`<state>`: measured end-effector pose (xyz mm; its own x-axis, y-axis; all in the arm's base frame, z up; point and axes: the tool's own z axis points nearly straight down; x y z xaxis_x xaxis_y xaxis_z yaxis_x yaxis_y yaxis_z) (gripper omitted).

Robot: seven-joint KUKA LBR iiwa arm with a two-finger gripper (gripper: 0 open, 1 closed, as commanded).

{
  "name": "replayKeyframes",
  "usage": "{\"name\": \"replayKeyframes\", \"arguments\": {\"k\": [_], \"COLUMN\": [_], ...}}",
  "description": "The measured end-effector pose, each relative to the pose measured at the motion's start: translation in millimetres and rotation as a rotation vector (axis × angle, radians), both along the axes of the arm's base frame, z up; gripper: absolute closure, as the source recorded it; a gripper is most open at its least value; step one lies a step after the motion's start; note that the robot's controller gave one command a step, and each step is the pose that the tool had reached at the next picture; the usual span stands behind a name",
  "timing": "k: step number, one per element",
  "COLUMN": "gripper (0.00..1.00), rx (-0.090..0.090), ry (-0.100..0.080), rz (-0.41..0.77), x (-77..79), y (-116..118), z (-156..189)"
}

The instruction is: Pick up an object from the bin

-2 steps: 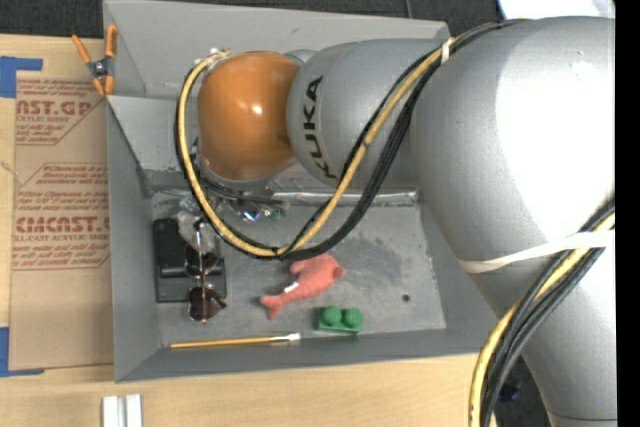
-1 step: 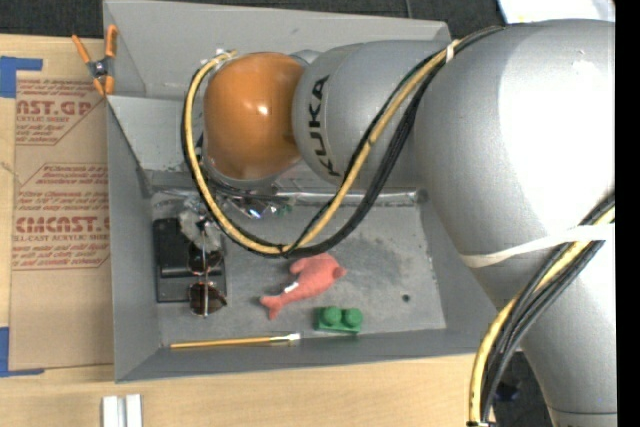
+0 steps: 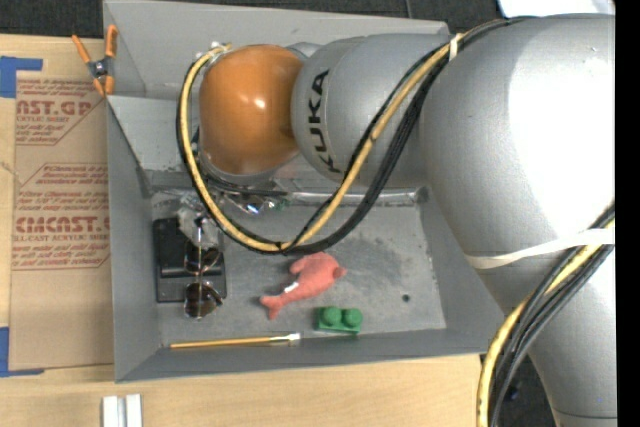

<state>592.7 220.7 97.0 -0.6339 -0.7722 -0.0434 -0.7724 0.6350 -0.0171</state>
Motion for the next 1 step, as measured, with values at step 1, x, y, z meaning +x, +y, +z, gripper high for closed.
{"name": "replayKeyframes", "arguments": {"k": [1], "gripper": [1.00], "rx": [-0.004], "ry": [-0.004], "rz": [0.119], "x": [-6.2], "y": [-3.6], "z": [-6.4]}}
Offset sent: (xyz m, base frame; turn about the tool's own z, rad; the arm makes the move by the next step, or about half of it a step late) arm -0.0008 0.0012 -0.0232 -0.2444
